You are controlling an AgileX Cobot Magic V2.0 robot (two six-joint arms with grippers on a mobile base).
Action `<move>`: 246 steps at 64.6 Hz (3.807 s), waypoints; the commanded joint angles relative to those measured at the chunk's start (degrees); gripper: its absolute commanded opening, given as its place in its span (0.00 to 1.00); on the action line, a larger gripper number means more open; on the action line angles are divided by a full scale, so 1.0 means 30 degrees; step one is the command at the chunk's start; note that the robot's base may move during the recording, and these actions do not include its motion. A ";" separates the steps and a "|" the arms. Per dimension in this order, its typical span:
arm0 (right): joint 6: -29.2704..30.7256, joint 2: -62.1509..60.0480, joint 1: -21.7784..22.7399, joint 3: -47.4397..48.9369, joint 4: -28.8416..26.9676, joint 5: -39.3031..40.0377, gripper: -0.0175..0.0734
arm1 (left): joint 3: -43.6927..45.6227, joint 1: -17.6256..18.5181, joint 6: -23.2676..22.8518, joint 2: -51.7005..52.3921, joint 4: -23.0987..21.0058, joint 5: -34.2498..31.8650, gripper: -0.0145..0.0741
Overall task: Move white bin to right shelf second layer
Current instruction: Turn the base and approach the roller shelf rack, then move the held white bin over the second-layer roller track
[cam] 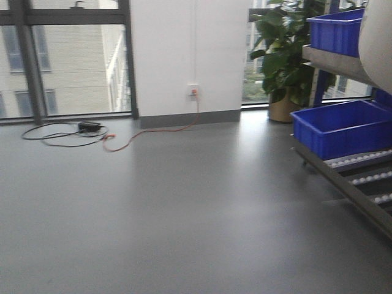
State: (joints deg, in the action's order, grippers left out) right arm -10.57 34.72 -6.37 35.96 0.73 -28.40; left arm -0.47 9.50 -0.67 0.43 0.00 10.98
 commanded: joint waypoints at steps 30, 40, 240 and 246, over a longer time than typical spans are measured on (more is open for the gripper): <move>0.0017 0.0249 0.0125 0.0577 0.0054 0.1723 0.25 | -0.0521 0.0126 -0.0139 0.0278 0.0000 -0.1745 0.26; 0.0017 0.0249 0.0125 0.0577 0.0054 0.1741 0.25 | -0.0521 0.0126 -0.0139 0.0278 0.0000 -0.1745 0.26; 0.0017 0.6456 0.0001 0.1483 -0.0243 0.1204 0.25 | -0.0521 0.0126 -0.0139 0.0278 0.0000 -0.1745 0.26; 0.0017 0.9422 -0.0311 0.2697 -0.0243 0.1322 0.25 | -0.0521 0.0126 -0.0139 0.0278 0.0000 -0.1745 0.26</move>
State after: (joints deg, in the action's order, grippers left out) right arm -10.57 56.80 -6.64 39.16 0.00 -30.01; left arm -0.47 9.50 -0.67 0.43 0.00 10.98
